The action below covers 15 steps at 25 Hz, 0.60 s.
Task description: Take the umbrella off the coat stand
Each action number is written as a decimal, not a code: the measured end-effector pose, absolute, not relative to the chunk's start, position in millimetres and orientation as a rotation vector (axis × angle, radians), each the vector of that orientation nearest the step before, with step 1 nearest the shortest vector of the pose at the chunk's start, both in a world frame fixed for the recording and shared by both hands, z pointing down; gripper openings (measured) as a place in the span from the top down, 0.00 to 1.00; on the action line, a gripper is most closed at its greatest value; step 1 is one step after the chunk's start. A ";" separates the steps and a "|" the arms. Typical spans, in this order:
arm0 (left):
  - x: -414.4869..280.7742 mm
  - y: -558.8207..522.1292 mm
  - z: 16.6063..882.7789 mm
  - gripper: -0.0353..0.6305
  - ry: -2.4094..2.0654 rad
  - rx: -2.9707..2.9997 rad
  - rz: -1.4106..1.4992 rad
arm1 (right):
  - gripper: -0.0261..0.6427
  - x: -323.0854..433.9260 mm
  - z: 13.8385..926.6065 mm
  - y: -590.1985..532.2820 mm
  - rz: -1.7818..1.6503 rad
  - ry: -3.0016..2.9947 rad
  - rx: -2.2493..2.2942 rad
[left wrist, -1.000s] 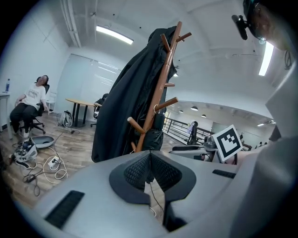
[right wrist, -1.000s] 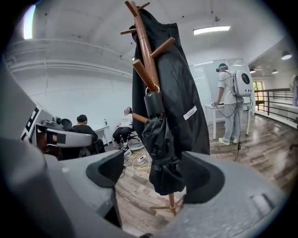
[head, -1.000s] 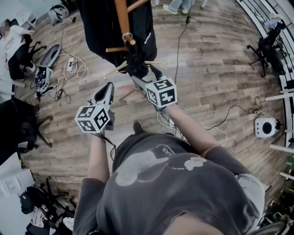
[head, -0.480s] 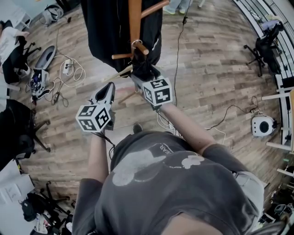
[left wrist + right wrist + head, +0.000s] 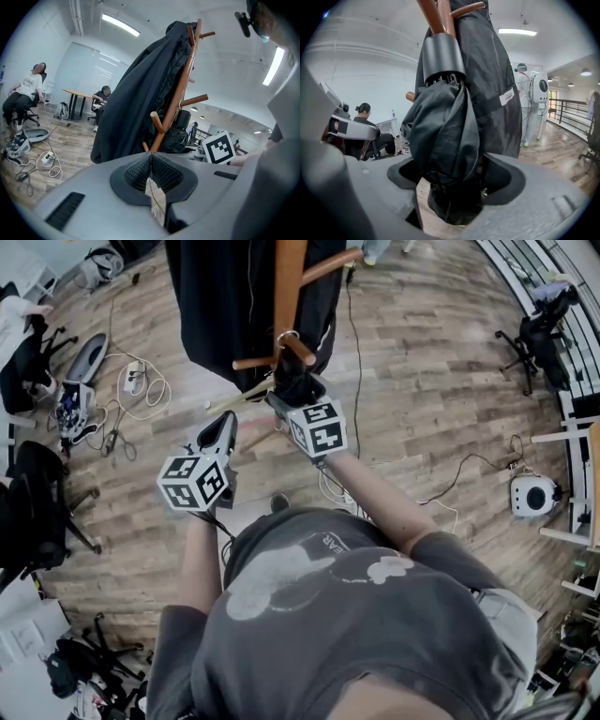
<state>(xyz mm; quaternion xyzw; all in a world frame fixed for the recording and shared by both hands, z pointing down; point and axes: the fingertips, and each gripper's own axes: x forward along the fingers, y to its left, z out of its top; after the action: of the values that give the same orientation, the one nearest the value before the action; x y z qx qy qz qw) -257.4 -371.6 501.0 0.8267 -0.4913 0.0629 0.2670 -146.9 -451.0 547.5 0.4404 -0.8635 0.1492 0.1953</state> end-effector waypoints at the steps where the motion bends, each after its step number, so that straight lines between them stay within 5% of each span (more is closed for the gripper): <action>1: -257.3 -372.5 501.9 0.93 -1.325 2.230 0.169 | 0.42 -147.5 548.2 -451.7 0.405 -2.419 1.231; 15: -256.3 -369.7 504.0 0.93 -1.320 2.215 0.166 | 0.54 -149.6 545.1 -447.4 0.371 -2.383 1.181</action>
<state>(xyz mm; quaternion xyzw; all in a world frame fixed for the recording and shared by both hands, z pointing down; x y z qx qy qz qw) -256.3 -369.7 504.0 0.8241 -0.4913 0.0617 0.2752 -149.6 -447.4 545.1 0.4285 -0.8644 0.1345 0.2261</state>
